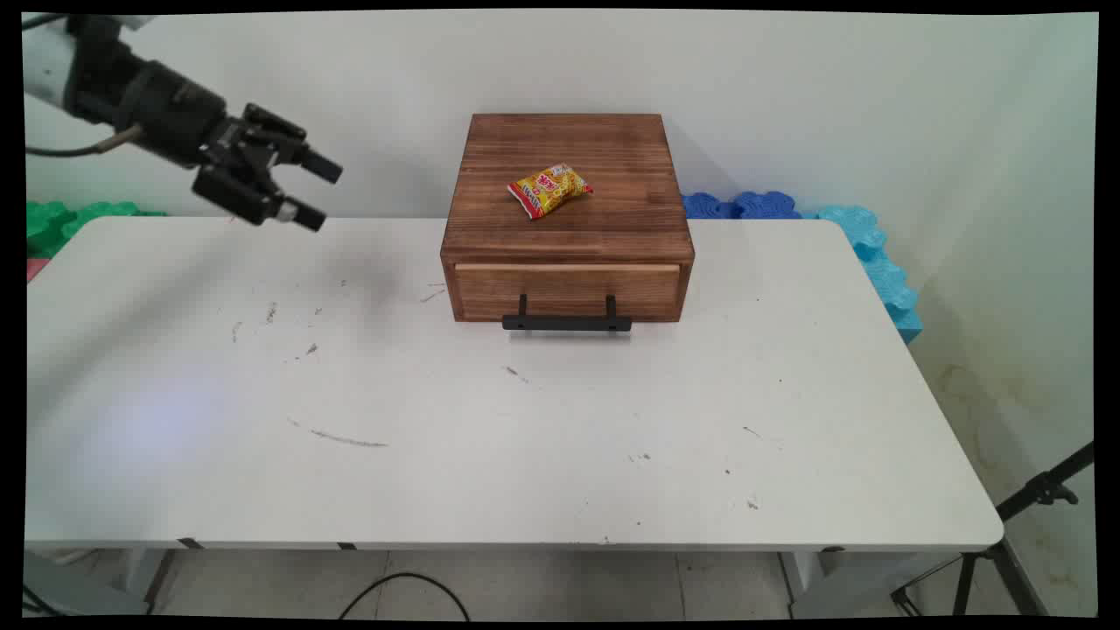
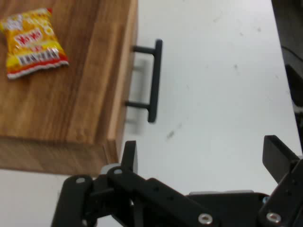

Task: Open the drawer

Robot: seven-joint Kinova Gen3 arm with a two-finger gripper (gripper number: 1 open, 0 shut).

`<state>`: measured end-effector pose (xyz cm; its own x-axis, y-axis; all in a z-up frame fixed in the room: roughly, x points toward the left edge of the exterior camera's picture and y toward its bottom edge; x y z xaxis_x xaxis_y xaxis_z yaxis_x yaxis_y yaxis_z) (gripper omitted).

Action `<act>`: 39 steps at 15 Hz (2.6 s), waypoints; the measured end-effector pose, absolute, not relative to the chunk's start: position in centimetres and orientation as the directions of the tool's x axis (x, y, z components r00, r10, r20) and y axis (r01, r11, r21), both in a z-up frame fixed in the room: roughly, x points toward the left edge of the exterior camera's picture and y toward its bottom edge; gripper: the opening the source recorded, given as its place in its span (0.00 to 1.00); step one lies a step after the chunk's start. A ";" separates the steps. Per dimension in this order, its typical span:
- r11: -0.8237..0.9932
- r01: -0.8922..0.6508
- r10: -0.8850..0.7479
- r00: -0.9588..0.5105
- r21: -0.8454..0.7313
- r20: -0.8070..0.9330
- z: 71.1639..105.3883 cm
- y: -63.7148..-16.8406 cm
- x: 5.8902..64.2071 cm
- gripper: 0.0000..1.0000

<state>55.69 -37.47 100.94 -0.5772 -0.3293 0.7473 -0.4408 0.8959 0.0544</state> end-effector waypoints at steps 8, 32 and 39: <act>0.864 -0.503 -0.349 -0.568 0.022 0.746 101.7 -41.8 49.1 1.00; 0.922 -0.370 -0.247 -0.789 -0.114 0.562 88.8 -46.9 30.8 1.00; 0.925 -0.360 -0.245 -0.811 -0.123 0.531 86.0 -47.2 29.0 1.00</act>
